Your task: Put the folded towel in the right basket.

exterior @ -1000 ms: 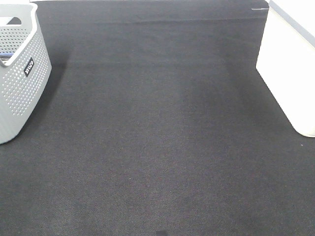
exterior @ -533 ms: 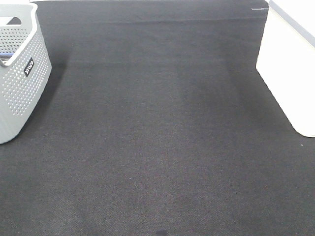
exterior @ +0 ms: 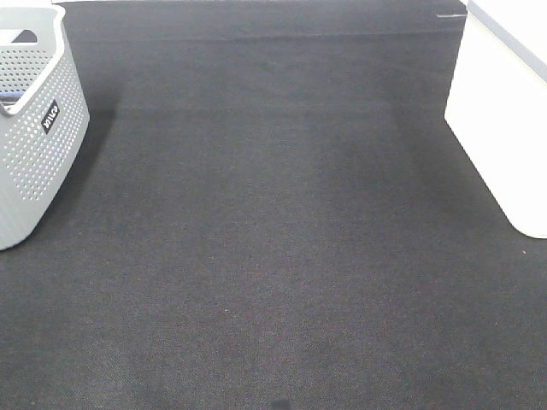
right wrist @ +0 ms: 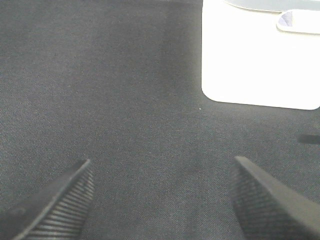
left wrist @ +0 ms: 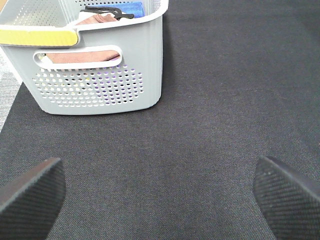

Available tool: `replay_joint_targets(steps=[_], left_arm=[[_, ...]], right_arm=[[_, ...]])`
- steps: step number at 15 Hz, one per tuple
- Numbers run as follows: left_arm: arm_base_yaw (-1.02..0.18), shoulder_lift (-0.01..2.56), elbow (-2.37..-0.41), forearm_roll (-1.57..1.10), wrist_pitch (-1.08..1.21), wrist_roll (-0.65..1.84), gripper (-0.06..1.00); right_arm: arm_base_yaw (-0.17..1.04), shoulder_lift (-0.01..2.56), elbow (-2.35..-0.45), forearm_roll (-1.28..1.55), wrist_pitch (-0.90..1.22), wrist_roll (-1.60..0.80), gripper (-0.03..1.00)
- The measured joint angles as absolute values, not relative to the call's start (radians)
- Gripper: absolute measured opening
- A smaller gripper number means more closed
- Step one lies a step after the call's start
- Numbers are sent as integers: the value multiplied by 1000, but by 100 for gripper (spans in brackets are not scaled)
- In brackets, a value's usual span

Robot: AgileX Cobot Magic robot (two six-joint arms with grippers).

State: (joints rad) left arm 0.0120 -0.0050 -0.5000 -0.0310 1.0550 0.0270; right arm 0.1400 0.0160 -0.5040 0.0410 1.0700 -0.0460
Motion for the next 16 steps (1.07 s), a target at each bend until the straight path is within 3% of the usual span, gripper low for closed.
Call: replay_joint_targets(steps=[6,10,16], left_arm=[[12,-5,-500,-31,1055,27,97],[12,-5,-500,-31,1055,27,97],[12,-5,-500,-31,1055,27,97]], right_arm=[[137,16,-504,41,1069,-46,72],[9,16,-504,45,1068,-46,72],[3,5,-504,46,1066,-46,72]])
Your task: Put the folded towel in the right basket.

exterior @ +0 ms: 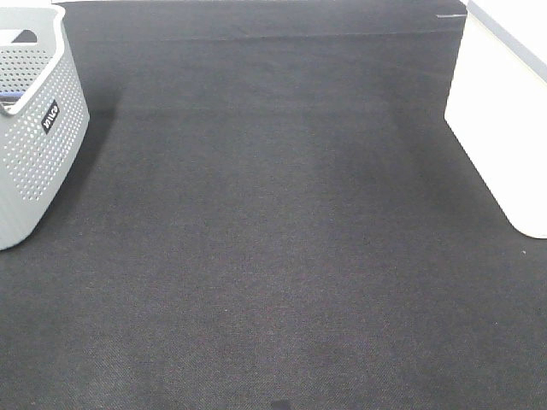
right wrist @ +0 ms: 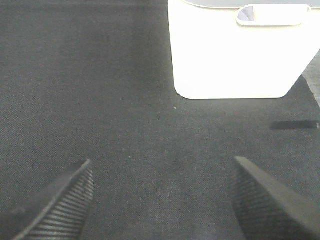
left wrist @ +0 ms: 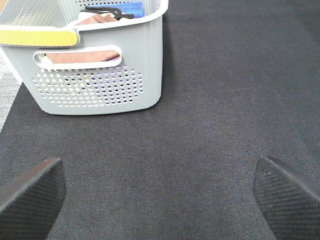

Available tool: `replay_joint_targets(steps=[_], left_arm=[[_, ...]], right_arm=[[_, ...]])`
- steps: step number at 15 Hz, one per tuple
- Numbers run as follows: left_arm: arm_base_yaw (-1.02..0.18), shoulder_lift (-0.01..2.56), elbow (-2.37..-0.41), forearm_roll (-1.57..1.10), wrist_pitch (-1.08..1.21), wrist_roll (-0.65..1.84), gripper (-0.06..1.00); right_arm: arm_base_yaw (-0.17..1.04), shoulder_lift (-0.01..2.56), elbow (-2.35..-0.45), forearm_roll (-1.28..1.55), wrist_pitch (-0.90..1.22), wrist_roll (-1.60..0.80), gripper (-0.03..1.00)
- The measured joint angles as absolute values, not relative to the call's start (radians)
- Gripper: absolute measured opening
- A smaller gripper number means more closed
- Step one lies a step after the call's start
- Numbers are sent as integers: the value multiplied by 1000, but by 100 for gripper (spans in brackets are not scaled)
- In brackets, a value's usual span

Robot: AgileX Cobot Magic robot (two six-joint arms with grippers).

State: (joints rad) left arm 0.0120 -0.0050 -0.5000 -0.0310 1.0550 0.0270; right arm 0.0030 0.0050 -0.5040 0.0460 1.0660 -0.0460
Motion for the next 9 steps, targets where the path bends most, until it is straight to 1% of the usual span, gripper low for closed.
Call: replay_joint_targets(steps=[9], left_arm=[[12,-5,-500,-31,1055,27,97]], right_arm=[[3,5,-504,46,1066,-46,72]])
